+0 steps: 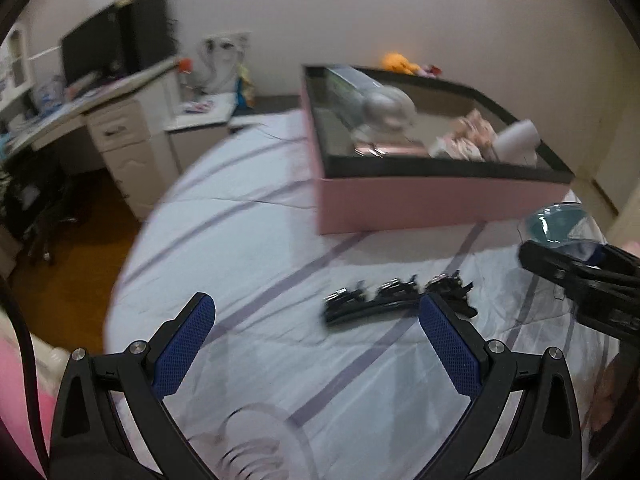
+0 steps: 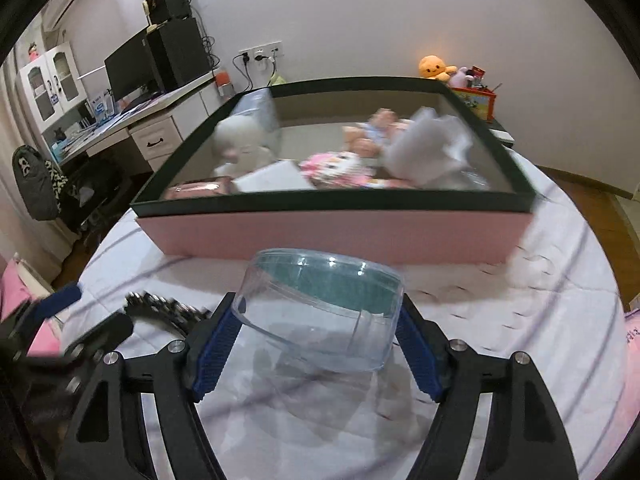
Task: Organize rigid objects
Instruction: 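Grasp the black hair clip with the left tool while the right tool grasps the teal round container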
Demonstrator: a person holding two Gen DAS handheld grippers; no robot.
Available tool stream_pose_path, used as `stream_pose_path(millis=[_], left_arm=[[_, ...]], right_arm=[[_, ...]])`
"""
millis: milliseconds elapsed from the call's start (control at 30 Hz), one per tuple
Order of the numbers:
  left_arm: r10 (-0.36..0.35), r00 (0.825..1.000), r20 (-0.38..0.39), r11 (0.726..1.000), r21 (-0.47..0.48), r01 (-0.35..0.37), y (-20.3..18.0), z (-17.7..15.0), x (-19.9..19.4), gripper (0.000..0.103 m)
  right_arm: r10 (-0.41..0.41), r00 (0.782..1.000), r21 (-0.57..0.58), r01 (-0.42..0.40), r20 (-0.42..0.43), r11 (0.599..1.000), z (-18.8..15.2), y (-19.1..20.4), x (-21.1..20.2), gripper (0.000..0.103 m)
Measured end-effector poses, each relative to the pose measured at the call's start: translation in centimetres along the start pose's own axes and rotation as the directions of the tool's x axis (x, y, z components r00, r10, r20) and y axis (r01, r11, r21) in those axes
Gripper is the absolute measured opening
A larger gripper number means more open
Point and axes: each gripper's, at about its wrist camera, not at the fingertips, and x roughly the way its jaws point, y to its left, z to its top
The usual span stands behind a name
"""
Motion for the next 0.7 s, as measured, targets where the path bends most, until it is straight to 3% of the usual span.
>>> stream_pose_path(millis=[67,233,333,400,467,533,567,700], left_arm=[[0.002,0.999,-0.044,0.999,0.042,0.0,-1.0,0.3,1.2,0.103],[0.005,0.998,-0.067,0.992,0.126,0.003,-3.3,0.9,2.1,0.1],[-0.028,0.998,-0.057,0.993,0.116,0.035,-3.9,1.0,1.7,0.069],[-0.017,0.999,-0.05,0.993,0.117,0.023,-4.6,0.9,1.4,0.06],[-0.018,0.999,-0.048,0.993,0.113,0.024,-5.2,0.6,1.1,0.041],[-0.019,0.999,-0.048,0.994,0.109,0.024,-6.0,0.2,0.5,0.029],[-0.025,0.998,-0.049,0.994,0.105,0.03,-6.4,0.1,0.4,0.024],[-0.059,0.996,-0.063,0.993,0.096,0.065,-8.4,-0.8,-0.2,0.024]], right_arm=[[0.003,1.0,0.014,-0.003,0.0,1.0,-0.4,-1.3,-0.5,0.077],[0.019,1.0,0.033,-0.019,0.002,0.999,-0.5,-3.1,-0.8,0.077],[0.026,1.0,0.044,-0.026,0.002,0.999,-0.3,-3.7,-0.5,0.077],[0.034,0.999,0.049,-0.034,0.001,0.998,-0.5,-4.0,-0.5,0.077],[0.034,0.999,0.042,-0.035,0.003,0.999,-0.6,-4.0,-0.6,0.077],[0.028,1.0,0.035,-0.028,0.01,0.999,-0.9,-4.1,-0.8,0.077],[0.024,1.0,0.027,-0.024,0.009,0.999,-0.9,-4.1,-1.0,0.077],[0.035,0.999,-0.001,-0.035,0.004,0.999,-1.4,-4.3,-1.4,0.077]])
